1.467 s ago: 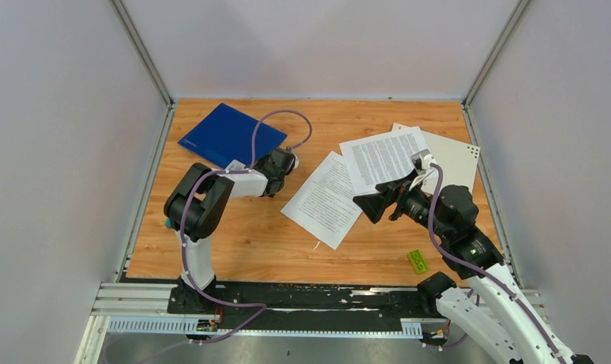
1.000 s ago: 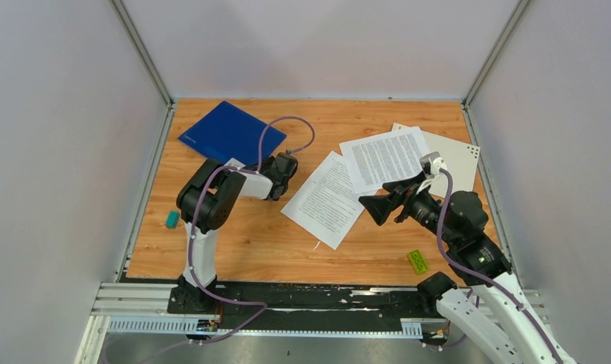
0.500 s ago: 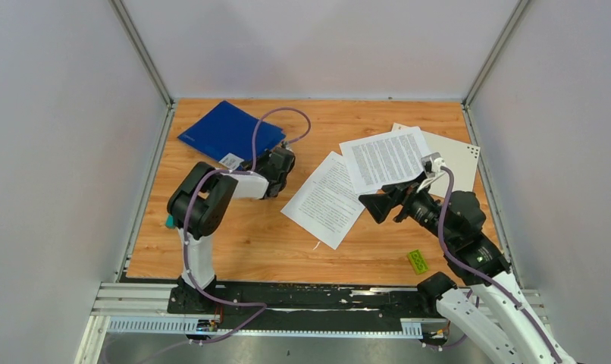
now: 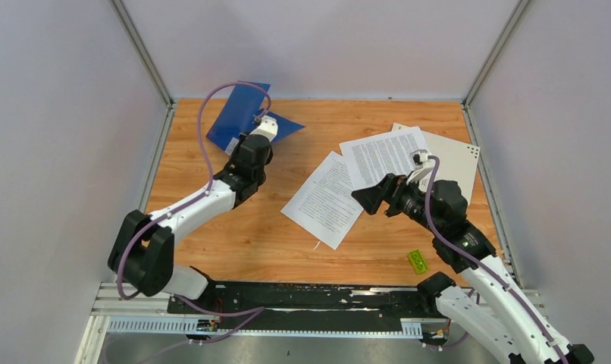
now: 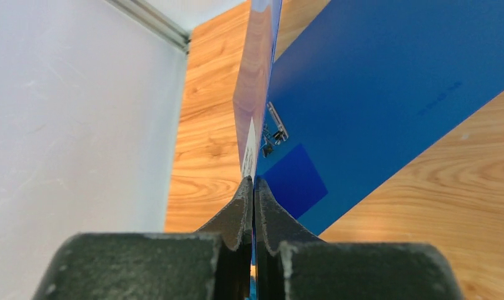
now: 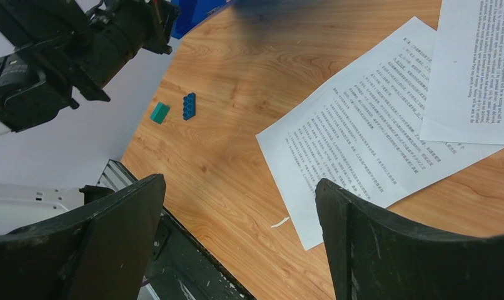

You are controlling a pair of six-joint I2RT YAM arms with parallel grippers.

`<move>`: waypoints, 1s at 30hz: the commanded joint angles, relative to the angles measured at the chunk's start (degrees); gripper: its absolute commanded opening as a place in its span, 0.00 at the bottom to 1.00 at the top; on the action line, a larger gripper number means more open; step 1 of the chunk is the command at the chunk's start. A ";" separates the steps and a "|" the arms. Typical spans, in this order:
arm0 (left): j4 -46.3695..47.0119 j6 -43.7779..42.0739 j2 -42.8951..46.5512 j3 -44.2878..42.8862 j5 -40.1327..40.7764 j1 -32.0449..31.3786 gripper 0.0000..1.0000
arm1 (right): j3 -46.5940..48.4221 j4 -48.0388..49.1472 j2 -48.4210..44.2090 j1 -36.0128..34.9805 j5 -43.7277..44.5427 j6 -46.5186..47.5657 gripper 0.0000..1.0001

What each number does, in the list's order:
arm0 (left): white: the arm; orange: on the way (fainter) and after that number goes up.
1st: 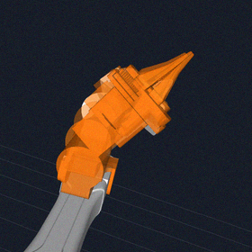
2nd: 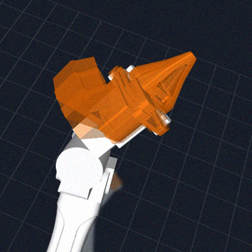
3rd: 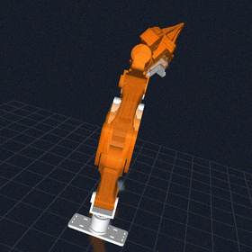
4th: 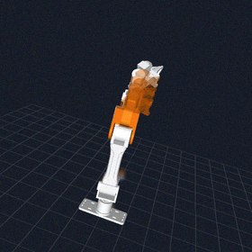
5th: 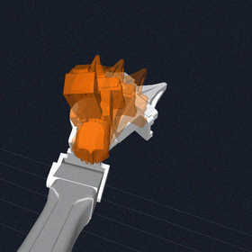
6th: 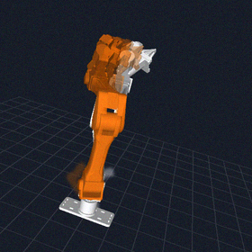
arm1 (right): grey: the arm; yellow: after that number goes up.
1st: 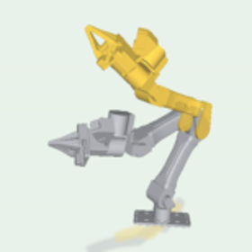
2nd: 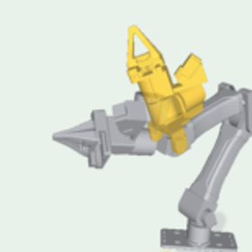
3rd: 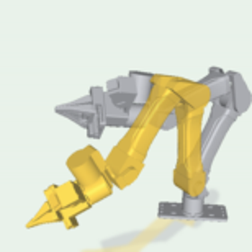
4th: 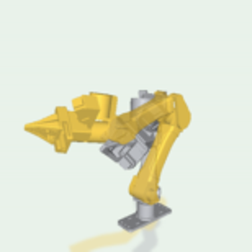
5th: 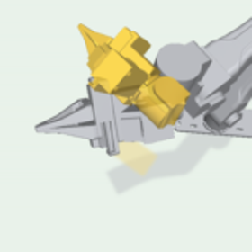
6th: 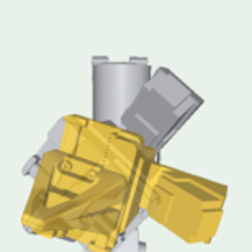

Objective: Put the files into the folder

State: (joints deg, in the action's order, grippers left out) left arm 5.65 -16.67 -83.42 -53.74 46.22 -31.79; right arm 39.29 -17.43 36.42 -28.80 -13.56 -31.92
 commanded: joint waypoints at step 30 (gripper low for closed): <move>-0.55 33.11 37.75 22.44 -23.82 -0.96 0.00 | 21.58 10.47 49.43 0.84 3.94 -23.88 0.87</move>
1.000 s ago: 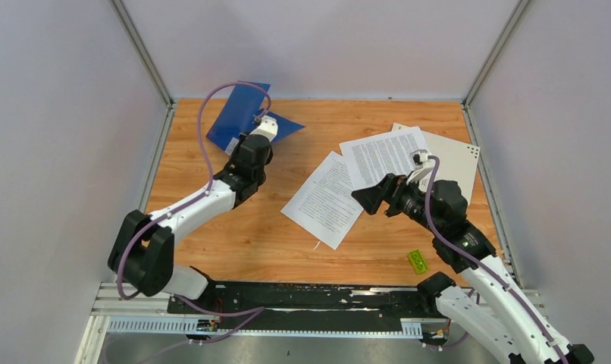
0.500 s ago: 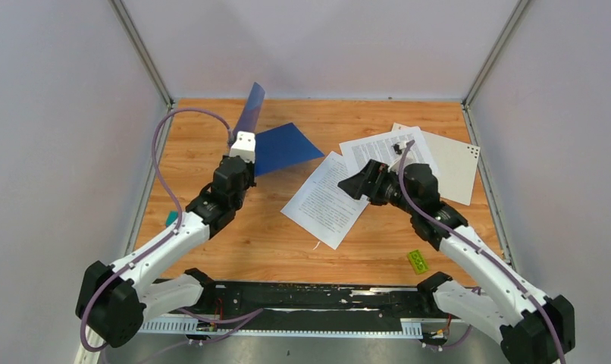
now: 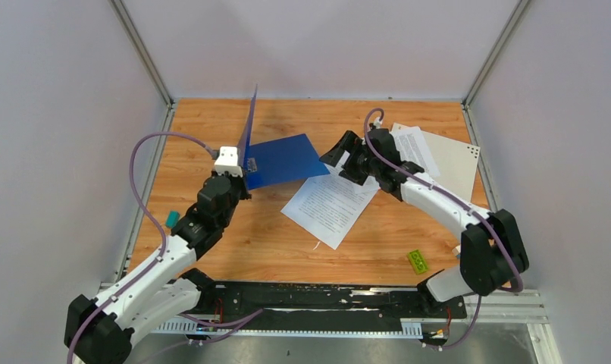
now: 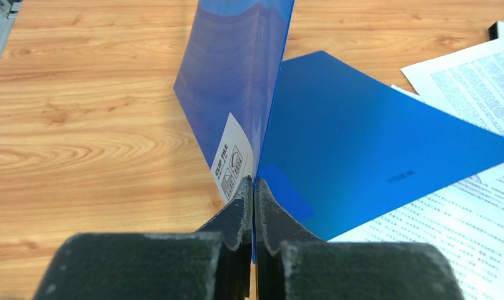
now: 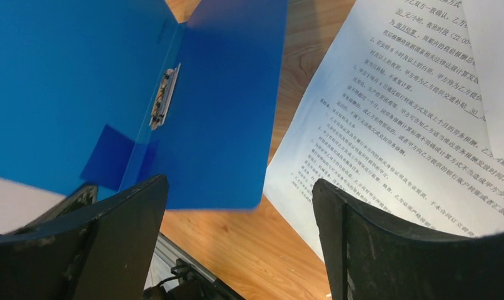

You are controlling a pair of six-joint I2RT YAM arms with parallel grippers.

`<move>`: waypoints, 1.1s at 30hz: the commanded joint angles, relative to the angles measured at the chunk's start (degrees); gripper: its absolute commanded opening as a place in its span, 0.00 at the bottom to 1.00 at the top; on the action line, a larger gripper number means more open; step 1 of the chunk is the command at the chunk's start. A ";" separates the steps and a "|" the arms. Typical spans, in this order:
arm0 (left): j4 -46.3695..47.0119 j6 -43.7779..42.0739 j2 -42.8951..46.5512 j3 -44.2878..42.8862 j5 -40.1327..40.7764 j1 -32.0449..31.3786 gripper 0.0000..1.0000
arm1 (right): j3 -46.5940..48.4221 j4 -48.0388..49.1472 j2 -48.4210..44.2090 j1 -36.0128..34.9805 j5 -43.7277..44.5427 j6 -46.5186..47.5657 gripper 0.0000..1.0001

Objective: Put the files into the folder

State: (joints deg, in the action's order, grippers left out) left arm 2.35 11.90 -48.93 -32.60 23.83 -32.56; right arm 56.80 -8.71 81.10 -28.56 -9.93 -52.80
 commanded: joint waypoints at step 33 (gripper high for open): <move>-1.49 15.28 9.35 0.72 -6.29 -0.18 0.56 | 2.71 13.27 8.15 2.27 -13.55 2.19 0.00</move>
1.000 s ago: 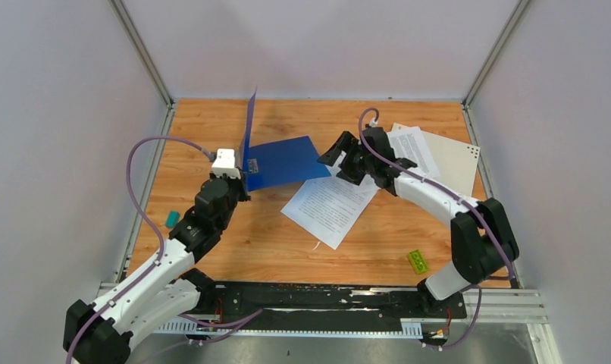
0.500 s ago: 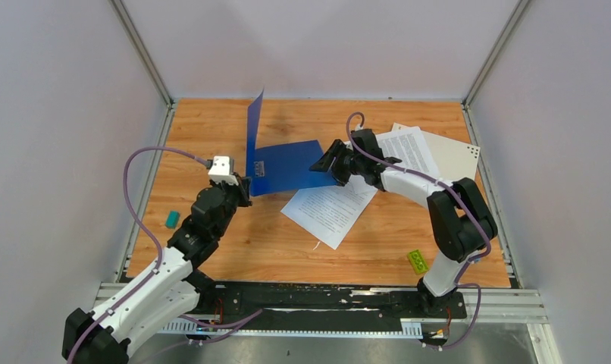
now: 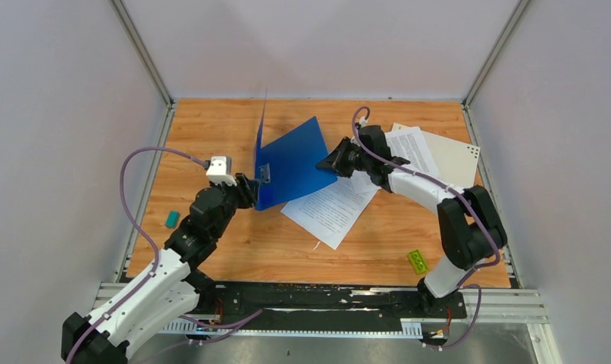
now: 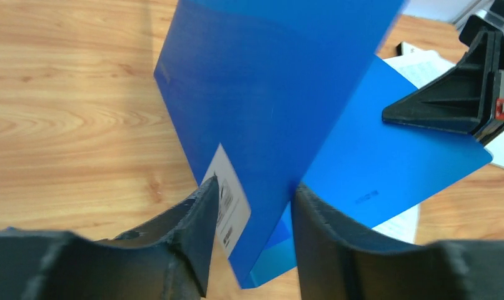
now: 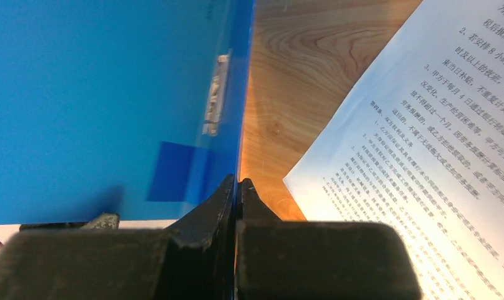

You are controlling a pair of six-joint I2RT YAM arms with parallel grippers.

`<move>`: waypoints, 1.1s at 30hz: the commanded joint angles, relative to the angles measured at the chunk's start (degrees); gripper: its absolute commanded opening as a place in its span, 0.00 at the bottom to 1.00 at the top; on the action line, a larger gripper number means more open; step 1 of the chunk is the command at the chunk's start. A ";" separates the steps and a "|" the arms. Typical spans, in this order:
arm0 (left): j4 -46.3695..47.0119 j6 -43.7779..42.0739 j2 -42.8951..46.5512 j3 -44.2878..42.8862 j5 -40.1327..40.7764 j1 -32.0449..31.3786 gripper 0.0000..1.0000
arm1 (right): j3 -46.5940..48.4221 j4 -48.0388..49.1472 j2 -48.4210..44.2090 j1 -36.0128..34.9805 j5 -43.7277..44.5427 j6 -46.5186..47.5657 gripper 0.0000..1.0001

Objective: Put the files into the folder

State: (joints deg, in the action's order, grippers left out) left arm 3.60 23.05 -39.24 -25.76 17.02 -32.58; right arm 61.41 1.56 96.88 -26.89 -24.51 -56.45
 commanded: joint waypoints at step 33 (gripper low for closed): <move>-29.05 -1.73 -23.85 -31.72 -31.84 24.75 0.82 | -29.94 -0.22 -32.06 2.38 11.24 24.75 0.00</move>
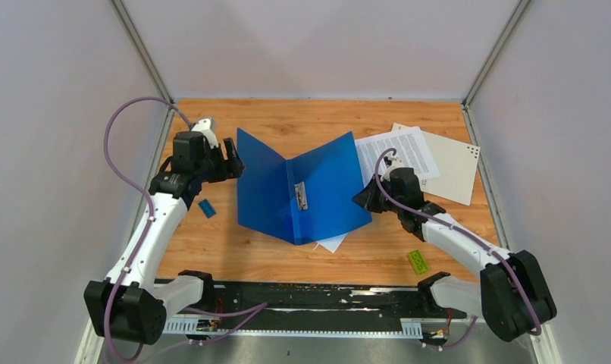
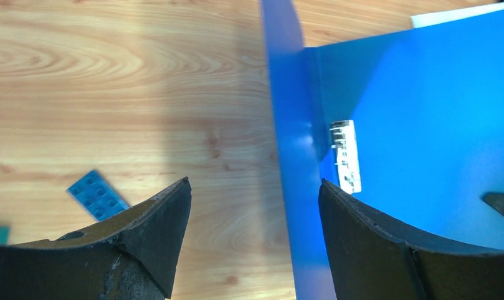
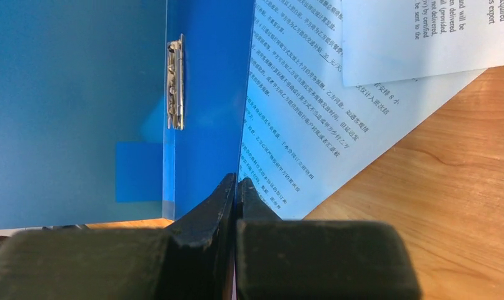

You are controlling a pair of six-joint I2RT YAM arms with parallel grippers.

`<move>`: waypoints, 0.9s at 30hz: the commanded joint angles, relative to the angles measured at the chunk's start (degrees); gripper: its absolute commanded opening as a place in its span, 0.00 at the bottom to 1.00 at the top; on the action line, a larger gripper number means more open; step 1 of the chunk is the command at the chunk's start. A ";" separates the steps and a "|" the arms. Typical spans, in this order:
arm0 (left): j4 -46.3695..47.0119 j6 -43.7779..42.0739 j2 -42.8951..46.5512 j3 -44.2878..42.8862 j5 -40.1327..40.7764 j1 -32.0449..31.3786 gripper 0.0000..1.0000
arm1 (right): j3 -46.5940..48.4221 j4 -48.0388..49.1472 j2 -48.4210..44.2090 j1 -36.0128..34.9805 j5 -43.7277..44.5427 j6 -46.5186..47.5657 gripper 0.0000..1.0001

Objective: Put the files into the folder

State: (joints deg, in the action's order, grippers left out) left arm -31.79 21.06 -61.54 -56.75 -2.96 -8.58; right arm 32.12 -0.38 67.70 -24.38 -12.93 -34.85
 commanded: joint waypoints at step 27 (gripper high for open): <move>-4.74 -7.53 -15.23 -12.99 -18.68 0.58 0.21 | 0.30 -4.34 -6.12 -0.03 -2.45 3.23 0.13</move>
State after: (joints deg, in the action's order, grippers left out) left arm -31.48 18.85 -78.61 -65.67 -23.14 -8.14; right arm 30.48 -1.83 62.57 -24.45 -14.04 -31.86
